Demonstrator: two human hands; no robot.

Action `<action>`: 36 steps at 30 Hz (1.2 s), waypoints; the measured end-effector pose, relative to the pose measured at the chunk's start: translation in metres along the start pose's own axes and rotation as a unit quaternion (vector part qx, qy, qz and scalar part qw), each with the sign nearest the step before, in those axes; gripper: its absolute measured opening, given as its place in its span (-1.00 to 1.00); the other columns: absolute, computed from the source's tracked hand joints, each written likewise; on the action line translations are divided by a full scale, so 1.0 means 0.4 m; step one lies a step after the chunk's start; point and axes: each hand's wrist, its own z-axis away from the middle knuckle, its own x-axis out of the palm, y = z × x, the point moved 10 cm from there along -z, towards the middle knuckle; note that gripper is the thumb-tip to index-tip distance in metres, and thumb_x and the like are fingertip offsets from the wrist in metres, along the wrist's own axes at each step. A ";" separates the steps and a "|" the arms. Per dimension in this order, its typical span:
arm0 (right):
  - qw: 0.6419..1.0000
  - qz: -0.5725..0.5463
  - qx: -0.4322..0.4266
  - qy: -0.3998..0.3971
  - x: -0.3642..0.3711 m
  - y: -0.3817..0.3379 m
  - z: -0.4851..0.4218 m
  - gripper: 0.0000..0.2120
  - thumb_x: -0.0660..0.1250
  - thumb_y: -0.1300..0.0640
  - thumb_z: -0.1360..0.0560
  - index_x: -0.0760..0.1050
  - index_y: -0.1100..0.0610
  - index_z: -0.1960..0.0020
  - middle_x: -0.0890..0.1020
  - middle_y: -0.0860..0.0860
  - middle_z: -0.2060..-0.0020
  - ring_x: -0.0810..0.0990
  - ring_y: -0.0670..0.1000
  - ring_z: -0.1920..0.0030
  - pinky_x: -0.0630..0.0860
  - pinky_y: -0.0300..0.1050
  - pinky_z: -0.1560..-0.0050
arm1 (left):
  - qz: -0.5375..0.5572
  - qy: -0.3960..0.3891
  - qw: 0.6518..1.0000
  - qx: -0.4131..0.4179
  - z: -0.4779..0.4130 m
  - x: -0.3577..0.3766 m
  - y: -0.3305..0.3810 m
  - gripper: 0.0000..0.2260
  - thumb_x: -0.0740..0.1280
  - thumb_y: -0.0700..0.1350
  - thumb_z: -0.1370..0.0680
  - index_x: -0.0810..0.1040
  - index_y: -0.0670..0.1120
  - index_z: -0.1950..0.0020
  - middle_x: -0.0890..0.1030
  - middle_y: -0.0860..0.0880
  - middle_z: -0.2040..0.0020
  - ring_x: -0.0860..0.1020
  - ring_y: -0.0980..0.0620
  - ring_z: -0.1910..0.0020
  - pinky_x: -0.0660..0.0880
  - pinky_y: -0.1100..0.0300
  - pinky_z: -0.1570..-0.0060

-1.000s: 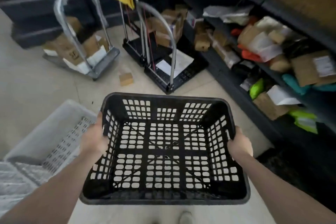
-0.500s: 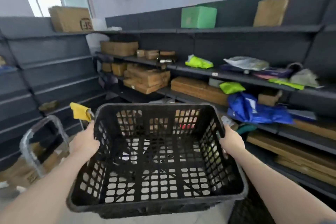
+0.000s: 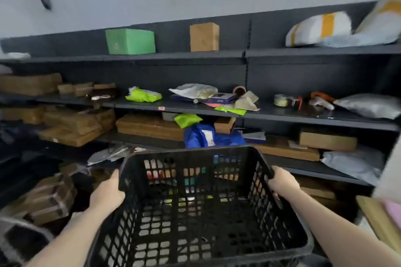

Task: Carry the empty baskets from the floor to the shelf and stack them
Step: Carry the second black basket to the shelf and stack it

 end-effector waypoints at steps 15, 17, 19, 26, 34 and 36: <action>0.976 0.002 0.214 0.041 0.053 0.711 -0.355 -0.49 0.29 0.20 -0.50 0.29 0.17 -0.43 0.62 0.19 -0.15 0.61 0.19 -0.10 0.53 -0.05 -0.04 | -0.009 -0.161 0.974 0.162 -0.323 0.718 0.742 -0.43 0.23 -0.18 -0.54 0.16 0.04 -0.52 0.60 -0.13 -0.19 0.61 -0.15 -0.06 0.56 0.05 0.09; 0.973 0.005 0.225 0.057 0.077 0.761 -0.399 -0.59 0.26 0.17 -0.53 0.36 0.18 -0.36 0.63 0.21 -0.11 0.61 0.22 -0.08 0.49 -0.05 0.04 | -0.022 -0.178 0.971 0.160 -0.353 0.801 0.781 -0.39 0.23 -0.21 -0.54 0.10 0.05 -0.54 0.59 -0.10 -0.20 0.63 -0.11 0.11 0.51 0.10 0.30; 0.968 0.008 0.245 0.061 0.119 0.812 -0.437 -0.63 0.24 0.21 -0.52 0.39 0.19 -0.33 0.64 0.20 -0.11 0.61 0.20 -0.07 0.48 -0.05 0.07 | -0.034 -0.191 0.970 0.147 -0.383 0.877 0.799 -0.39 0.23 -0.22 -0.54 0.08 0.06 -0.54 0.61 -0.10 -0.12 0.60 -0.09 0.23 0.44 0.14 0.40; 0.953 -0.102 0.279 0.064 0.397 1.028 -0.568 -0.60 0.27 0.43 -0.41 0.44 0.17 -0.20 0.65 0.15 -0.06 0.62 0.14 -0.07 0.53 0.04 -0.02 | -0.003 -0.230 0.965 0.122 -0.450 1.238 0.830 -0.34 0.25 -0.28 -0.51 0.07 0.00 -0.54 0.59 -0.21 0.03 0.59 -0.18 0.16 0.48 0.08 0.29; 0.957 -0.095 0.268 0.062 0.652 1.191 -0.707 -0.70 0.20 0.52 -0.45 0.43 0.40 -0.16 0.47 -0.01 0.24 0.41 -0.22 0.37 0.37 -0.25 0.30 | -0.100 -0.242 0.962 0.082 -0.488 1.512 0.768 -0.35 0.25 -0.35 -0.47 0.10 -0.04 -0.49 0.58 -0.19 0.07 0.53 -0.13 0.23 0.43 0.07 0.31; 0.960 -0.031 0.272 0.052 0.669 1.205 -0.719 -0.67 0.25 0.45 -0.43 0.45 0.30 -0.19 0.59 0.12 0.20 0.56 0.10 0.24 0.33 -0.14 0.25 | -0.101 -0.235 0.964 0.075 -0.501 1.549 0.768 -0.37 0.25 -0.35 -0.47 0.11 -0.04 -0.48 0.59 -0.20 0.06 0.53 -0.15 0.21 0.43 0.05 0.31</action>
